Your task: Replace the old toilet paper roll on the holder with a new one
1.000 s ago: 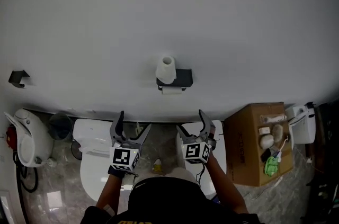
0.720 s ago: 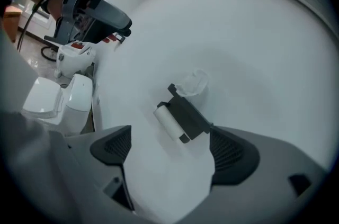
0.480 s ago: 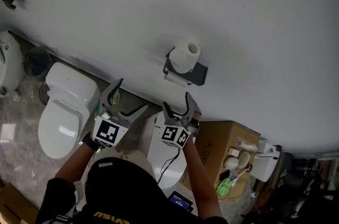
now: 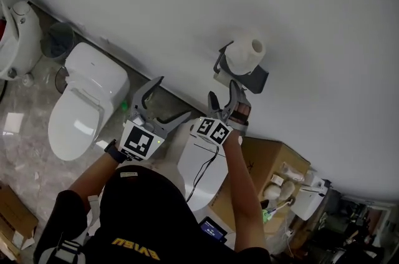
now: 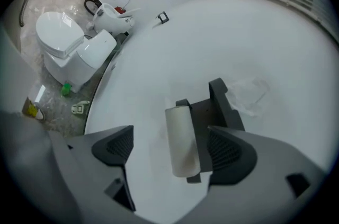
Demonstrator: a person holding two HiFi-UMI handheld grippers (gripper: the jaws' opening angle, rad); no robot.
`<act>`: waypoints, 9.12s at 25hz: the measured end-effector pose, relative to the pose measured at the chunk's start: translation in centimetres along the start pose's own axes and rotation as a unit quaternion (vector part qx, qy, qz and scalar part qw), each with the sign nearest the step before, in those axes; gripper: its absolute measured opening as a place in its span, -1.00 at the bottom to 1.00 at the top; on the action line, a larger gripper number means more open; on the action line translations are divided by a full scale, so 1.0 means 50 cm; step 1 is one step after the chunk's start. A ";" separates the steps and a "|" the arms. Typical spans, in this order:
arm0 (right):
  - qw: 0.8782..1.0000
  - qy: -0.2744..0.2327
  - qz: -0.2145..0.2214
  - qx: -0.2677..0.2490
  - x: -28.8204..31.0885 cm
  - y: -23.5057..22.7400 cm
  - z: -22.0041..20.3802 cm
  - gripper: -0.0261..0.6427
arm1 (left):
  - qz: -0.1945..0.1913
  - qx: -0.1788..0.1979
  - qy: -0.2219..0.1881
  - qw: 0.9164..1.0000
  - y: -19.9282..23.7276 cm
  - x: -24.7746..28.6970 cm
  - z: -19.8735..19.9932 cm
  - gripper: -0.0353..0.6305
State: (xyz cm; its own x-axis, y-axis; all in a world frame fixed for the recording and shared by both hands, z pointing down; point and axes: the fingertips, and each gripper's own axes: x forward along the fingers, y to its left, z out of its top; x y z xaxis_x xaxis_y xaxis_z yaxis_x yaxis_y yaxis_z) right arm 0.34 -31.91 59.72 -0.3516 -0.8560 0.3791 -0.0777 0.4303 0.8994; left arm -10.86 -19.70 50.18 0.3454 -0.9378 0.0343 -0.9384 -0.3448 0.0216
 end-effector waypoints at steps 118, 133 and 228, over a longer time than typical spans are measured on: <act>0.772 -0.058 -0.194 0.603 -0.397 -0.259 -0.160 -0.38 | -0.108 0.006 -0.052 0.993 -0.059 0.276 0.164 0.48; 0.790 -0.072 -0.224 0.567 -0.463 -0.290 -0.126 -0.38 | -0.140 0.016 -0.018 0.990 -0.027 0.414 0.156 0.48; 0.734 0.006 -0.243 0.634 -0.516 -0.221 -0.282 -0.38 | -0.143 0.645 -0.018 0.750 -0.425 0.419 -0.119 -0.06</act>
State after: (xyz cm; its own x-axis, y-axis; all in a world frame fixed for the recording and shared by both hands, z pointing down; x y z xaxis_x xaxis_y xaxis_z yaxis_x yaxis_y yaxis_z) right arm 23.45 -18.61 43.05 0.0123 -0.9958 0.0902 -0.9999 -0.0118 0.0063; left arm 16.36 -31.77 56.38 0.5561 -0.8101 0.1857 -0.0605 -0.2623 -0.9631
